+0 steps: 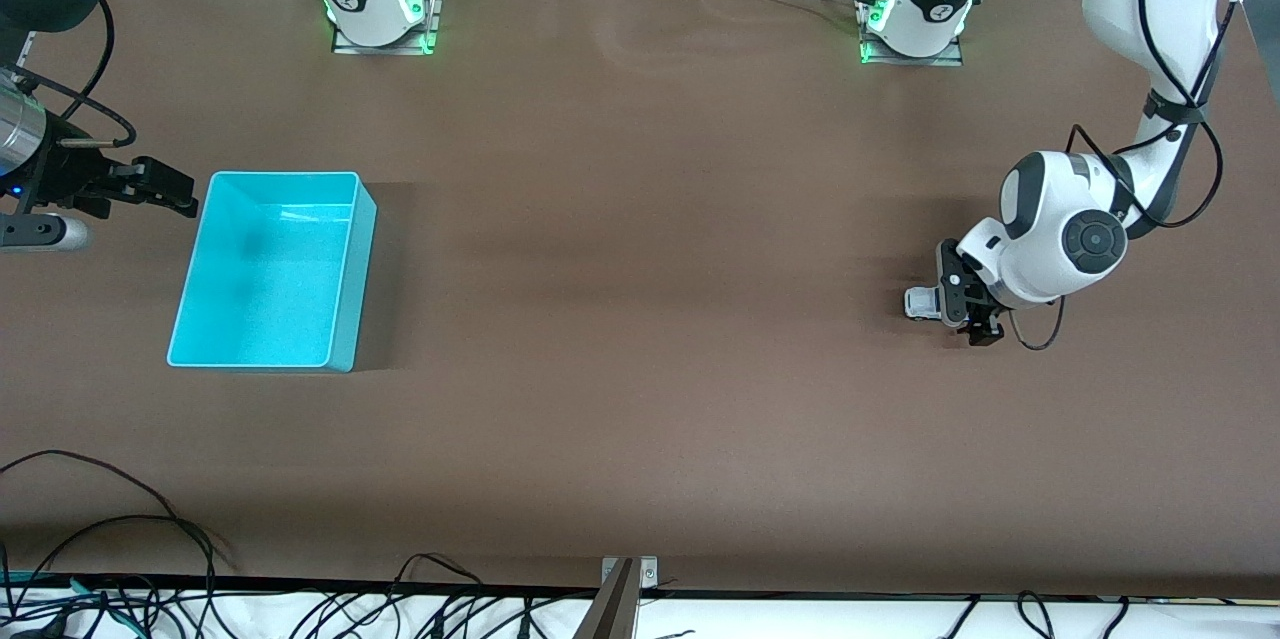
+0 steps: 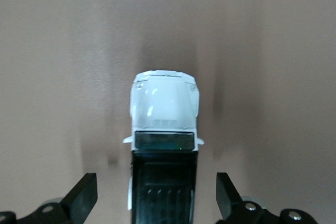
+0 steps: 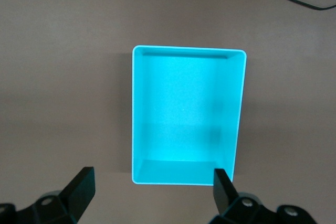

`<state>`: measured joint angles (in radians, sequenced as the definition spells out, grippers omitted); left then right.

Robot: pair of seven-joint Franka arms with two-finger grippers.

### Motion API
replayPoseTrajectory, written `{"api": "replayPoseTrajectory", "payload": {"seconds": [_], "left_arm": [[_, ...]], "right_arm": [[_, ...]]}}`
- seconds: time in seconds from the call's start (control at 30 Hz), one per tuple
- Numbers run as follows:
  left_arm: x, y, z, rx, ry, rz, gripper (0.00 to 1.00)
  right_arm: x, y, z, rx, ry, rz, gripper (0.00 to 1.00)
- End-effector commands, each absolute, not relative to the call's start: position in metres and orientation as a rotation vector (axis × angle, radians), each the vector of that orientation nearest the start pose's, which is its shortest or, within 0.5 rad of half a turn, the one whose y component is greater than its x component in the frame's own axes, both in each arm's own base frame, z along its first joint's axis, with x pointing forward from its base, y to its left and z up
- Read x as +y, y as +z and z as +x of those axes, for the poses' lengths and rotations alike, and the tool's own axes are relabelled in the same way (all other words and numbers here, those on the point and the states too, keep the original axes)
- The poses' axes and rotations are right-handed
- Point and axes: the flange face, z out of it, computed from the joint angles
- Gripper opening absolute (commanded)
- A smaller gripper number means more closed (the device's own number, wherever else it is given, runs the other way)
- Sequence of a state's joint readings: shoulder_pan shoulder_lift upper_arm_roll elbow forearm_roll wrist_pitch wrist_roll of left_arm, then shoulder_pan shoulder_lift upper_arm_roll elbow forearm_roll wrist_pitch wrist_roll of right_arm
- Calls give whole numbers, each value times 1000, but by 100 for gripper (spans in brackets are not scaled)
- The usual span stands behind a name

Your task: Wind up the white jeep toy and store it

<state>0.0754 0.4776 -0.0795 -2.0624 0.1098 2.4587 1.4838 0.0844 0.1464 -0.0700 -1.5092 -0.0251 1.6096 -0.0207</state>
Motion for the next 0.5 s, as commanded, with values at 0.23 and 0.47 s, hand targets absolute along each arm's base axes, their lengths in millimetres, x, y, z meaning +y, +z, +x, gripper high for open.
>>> {"api": "replayPoseTrajectory", "payload": {"seconds": [0.23,0.47], "left_arm": [[-3,187,576,2272,124,-2199,100],[-3,179,570,2300,105,-2164,100]], "right_arm": [[9,574,598,-62,65,-3156,100],[8,574,598,-59,65,-3156,100]]}}
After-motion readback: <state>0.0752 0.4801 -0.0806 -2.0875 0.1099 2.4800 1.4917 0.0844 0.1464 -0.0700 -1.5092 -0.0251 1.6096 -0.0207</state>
